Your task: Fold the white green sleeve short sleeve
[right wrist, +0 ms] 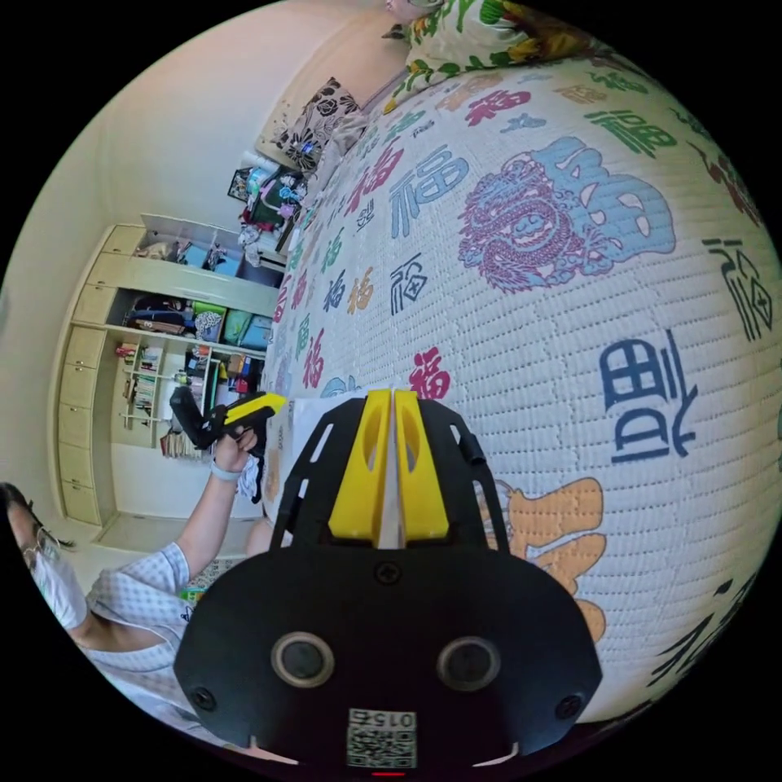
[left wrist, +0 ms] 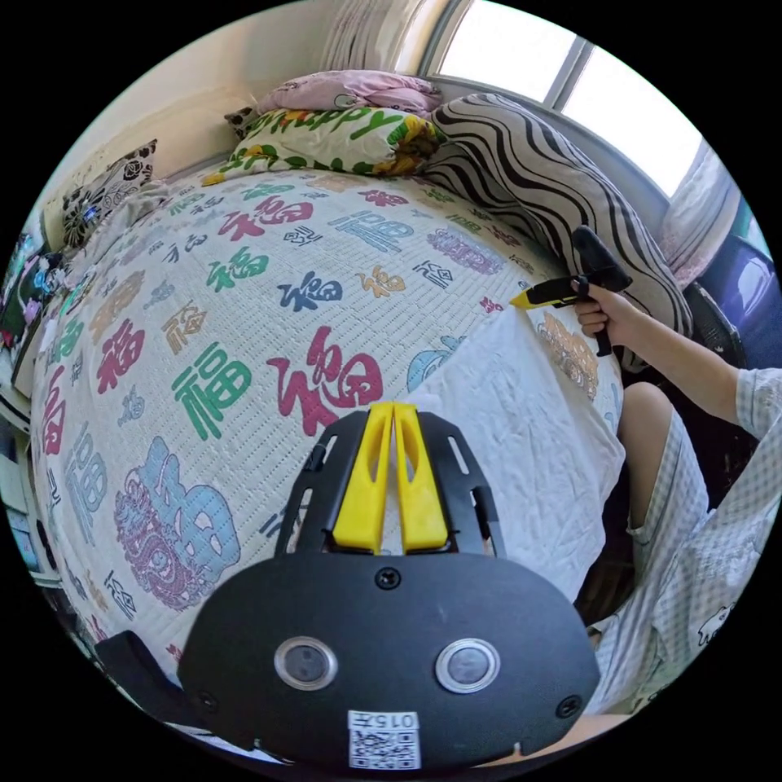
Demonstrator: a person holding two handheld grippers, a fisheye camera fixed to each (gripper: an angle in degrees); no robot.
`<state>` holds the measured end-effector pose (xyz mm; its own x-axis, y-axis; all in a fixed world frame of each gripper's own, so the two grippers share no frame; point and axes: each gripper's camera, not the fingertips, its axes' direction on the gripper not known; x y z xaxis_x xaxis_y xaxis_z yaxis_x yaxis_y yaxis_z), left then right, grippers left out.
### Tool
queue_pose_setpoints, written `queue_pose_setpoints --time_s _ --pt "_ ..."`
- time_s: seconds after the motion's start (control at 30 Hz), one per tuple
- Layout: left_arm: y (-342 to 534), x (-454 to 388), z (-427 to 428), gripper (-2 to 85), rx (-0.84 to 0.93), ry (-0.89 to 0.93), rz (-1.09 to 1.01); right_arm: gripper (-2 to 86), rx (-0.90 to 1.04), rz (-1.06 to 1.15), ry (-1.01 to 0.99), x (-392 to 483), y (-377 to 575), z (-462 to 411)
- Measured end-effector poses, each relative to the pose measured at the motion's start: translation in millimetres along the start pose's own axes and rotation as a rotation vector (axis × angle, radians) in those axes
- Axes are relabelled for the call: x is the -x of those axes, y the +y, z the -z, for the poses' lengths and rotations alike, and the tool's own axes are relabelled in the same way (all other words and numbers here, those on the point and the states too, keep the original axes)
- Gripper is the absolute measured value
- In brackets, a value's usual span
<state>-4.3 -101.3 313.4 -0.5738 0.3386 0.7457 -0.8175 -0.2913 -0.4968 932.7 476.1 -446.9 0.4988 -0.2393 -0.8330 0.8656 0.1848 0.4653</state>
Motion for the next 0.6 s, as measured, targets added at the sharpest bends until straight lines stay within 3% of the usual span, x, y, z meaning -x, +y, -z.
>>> queue_pose_setpoints --time_s 0.17,0.33,0.47,0.6 --pt "2.3 21.5 1.7 5.3 -0.063 0.052 -0.067 0.4 -0.011 0.026 -0.020 -10.2 4.7 2.2" --pt "-3.4 47.6 -27.8 1.3 0.132 0.122 -0.134 0.7 0.016 0.036 -0.031 -11.5 3.0 5.9" --pt "15.0 84.4 11.2 -0.1 -0.013 0.189 -0.090 1.1 0.043 0.109 0.018 -3.7 2.3 7.4" --pt "34.4 110.8 30.2 -0.1 -0.019 0.145 -0.085 3.4 0.062 0.137 -0.009 -5.1 0.0 3.4"
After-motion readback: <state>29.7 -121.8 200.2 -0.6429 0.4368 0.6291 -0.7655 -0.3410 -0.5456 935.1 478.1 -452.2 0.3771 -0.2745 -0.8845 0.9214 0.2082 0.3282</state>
